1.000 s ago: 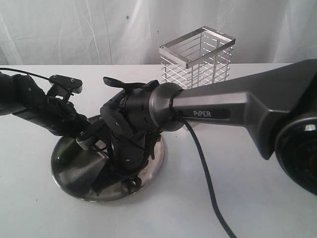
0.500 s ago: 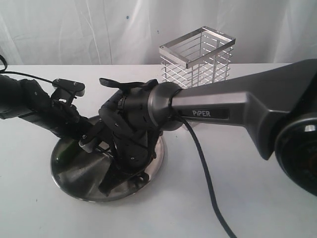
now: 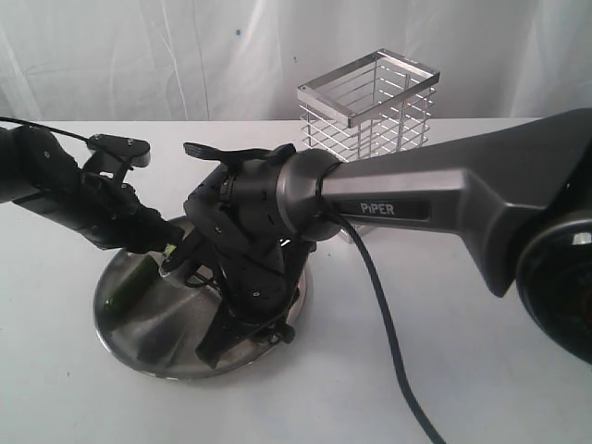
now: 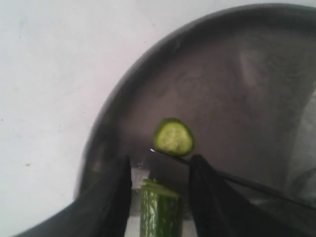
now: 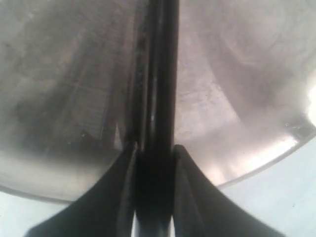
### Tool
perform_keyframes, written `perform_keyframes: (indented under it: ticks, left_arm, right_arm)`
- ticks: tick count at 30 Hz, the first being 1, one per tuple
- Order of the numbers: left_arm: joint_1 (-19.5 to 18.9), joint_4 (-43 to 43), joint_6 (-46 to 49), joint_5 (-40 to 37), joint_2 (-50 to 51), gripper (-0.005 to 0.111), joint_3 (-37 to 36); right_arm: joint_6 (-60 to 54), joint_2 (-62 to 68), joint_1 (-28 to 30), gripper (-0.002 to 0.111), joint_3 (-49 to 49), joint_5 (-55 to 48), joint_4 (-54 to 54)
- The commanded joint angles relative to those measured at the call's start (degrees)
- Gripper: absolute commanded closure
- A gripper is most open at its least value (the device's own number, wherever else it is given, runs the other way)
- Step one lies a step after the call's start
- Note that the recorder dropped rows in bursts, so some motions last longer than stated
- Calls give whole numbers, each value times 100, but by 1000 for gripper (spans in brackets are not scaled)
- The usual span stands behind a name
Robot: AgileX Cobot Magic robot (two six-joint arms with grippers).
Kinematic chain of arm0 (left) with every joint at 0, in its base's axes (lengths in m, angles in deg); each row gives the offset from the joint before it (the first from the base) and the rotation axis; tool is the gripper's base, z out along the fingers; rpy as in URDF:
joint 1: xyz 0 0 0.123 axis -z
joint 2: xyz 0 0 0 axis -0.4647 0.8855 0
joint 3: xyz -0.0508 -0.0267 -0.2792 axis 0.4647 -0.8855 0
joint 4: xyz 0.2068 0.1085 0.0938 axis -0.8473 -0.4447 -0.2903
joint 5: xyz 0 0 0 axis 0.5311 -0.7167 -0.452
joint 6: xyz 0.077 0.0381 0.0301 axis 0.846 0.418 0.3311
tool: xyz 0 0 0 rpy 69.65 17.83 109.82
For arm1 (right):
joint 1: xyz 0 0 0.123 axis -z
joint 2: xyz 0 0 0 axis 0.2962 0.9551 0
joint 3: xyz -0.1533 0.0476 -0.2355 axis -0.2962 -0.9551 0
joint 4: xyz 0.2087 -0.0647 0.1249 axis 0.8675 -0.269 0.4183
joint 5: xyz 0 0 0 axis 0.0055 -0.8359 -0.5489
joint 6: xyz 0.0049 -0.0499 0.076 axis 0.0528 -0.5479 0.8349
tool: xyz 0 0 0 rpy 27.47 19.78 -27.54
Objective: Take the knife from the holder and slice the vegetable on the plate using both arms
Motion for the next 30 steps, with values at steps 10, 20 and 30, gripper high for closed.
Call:
perform_keyframes:
  ticks: [10, 20, 30]
  left_arm:
    - [-6, 83, -5, -775, -469, 64, -49]
    - [-6, -873, -5, -1475, -557, 45, -168]
    - [17, -893, 176, -765, -434, 46, -624]
  right_arm:
    - [465, -108, 7, 108, -6, 219, -355]
    - [524, -501, 7, 108, -6, 280, -279]
    - [504, -731, 7, 108, -6, 317, -341]
